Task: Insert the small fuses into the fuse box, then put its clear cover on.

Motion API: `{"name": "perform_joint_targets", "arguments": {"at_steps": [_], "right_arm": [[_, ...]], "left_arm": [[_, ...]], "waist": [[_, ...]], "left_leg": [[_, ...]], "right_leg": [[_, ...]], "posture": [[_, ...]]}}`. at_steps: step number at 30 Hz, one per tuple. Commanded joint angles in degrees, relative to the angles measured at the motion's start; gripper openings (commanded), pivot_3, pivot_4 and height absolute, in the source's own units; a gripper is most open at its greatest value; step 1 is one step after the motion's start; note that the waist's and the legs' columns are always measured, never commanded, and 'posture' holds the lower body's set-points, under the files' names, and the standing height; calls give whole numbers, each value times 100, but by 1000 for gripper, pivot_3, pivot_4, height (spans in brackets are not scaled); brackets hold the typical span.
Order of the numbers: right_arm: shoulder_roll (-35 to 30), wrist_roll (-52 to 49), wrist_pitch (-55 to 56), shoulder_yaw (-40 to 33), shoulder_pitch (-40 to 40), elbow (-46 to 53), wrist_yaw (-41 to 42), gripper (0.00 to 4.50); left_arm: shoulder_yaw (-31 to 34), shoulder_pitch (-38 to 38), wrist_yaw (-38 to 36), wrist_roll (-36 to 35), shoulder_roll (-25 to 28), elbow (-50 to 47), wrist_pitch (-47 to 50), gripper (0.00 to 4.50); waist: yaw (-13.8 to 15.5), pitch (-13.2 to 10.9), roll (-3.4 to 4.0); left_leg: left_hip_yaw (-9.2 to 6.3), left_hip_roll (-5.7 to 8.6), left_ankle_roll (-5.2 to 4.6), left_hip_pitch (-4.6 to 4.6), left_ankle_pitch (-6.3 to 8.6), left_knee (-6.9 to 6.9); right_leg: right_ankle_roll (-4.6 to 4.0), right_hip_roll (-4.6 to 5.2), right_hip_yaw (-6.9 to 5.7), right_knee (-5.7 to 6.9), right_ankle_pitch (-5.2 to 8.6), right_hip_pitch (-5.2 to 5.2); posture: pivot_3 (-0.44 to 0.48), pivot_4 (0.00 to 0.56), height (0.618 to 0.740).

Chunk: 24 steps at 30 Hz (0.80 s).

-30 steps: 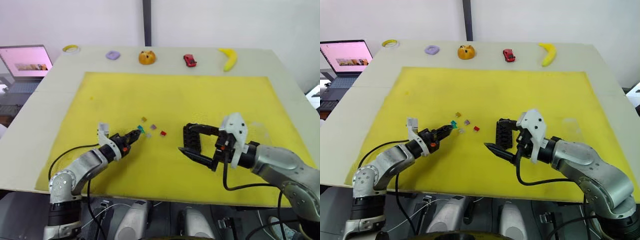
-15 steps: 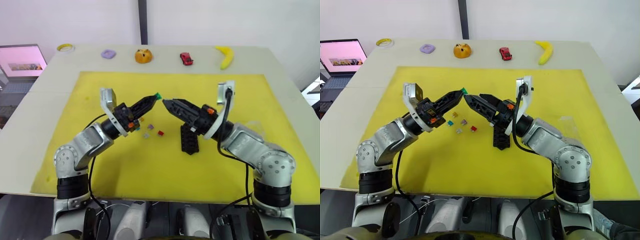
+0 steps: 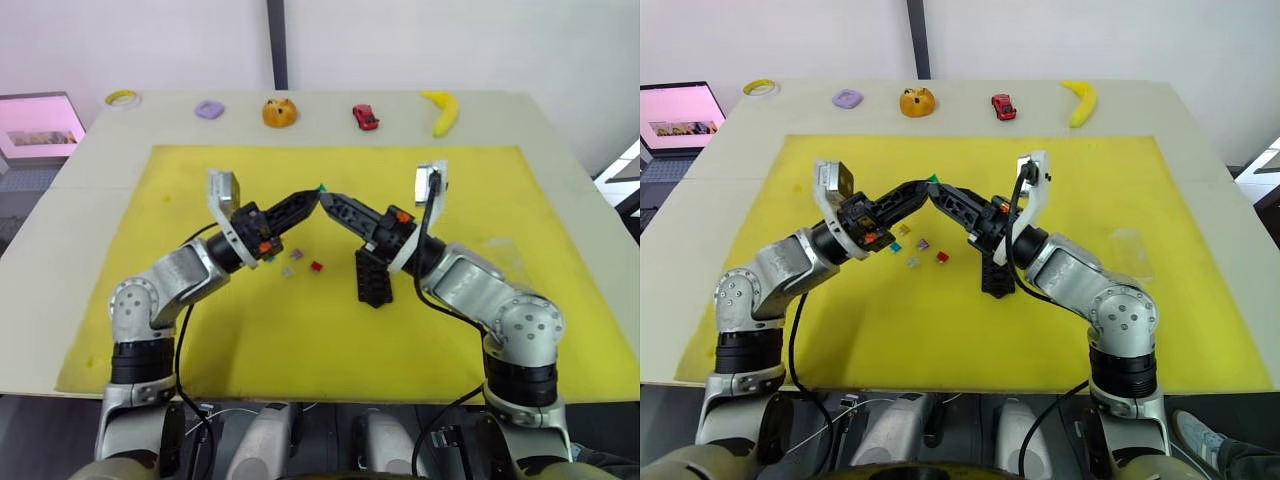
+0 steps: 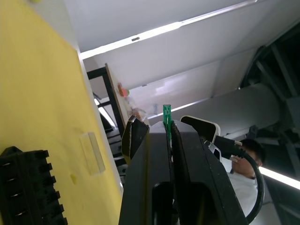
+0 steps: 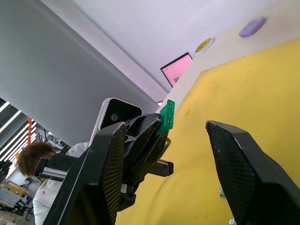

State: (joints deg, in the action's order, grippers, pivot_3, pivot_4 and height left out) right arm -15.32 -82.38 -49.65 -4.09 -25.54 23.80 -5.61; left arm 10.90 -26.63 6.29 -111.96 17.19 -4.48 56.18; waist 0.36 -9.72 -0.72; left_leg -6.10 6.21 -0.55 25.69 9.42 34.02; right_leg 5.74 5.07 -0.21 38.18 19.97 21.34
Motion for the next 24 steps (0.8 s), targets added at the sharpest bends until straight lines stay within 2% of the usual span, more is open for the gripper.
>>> {"name": "perform_joint_targets", "arguments": {"at_steps": [1,2,5,6,24], "right_arm": [[25,-103,60,12,-101,98,-18,2815],[25,-113,62,12,-104,94,-18,2815],[15,-131,57,15,-109,89,-24,2003],[11,-137,56,15,-115,83,-26,1561],[15,-246,64,25,-210,-1,-140,1561]], "left_arm": [[10,-25,-60,-104,-4,-174,-99,0],[0,-20,-61,-104,2,-180,-114,0],[-8,0,-38,-104,-3,-193,-150,0],[-8,7,-28,-104,-12,-193,-159,0],[-58,119,122,-104,-185,-353,-354,0]], "waist": [[-1,0,0],[-1,0,0],[-1,0,0],[-1,0,0],[-15,0,0]], "left_leg": [[0,0,0,0,0,0],[0,0,0,0,0,0],[0,0,0,0,0,0],[0,0,0,0,0,0],[0,0,0,0,0,1]], "right_leg": [[0,0,0,0,0,0],[0,0,0,0,0,-1],[1,0,0,0,0,-1],[1,0,0,0,0,-1],[4,0,0,2,-2,-3]], "posture": [[0,150,735],[0,150,735],[0,150,735],[0,150,735],[0,150,735]]}}
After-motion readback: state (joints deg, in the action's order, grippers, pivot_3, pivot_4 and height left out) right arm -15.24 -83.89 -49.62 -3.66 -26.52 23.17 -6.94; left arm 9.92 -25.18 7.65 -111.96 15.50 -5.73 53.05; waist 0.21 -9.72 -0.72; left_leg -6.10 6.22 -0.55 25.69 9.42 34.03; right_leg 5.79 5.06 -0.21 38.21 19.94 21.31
